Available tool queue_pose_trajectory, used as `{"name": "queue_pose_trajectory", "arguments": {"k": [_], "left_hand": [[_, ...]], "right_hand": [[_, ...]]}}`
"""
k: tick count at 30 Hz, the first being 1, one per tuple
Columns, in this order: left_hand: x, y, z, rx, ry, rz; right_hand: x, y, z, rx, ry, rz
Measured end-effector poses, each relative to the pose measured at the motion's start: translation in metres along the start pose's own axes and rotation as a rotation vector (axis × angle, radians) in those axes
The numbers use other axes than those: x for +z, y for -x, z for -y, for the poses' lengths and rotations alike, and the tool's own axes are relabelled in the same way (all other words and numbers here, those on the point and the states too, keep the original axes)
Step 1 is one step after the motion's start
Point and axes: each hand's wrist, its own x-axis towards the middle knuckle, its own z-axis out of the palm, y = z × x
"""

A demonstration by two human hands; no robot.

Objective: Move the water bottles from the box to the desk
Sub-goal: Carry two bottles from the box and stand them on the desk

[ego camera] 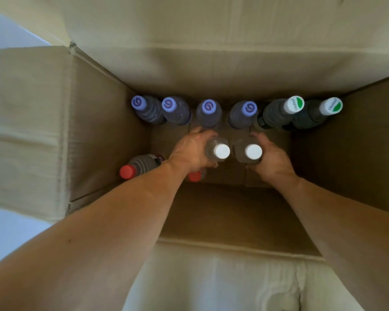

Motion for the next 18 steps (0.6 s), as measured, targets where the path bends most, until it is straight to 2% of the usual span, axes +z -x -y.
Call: {"name": "queue_pose_trajectory", "arguments": {"k": [3, 7, 11, 18], "left_hand": [[0.010, -0.008, 0.000, -0.010, -0.013, -0.045], [-0.003, -0.005, -0.008, -0.035, 0.063, -0.097], [-0.039, 0.025, -0.034, -0.077, 0.373, -0.042], [-0.137, 0.104, -0.118, -0.111, 0.957, 0.182]], "right_hand": [[0.005, -0.006, -0.006, -0.039, -0.043, -0.040], [-0.008, 0.000, 0.001, -0.053, -0.152, 0.000], [-0.050, 0.028, 0.016, 0.015, -0.389, 0.021], [-0.168, 0.124, 0.071, 0.108, -0.887, 0.214]]}}
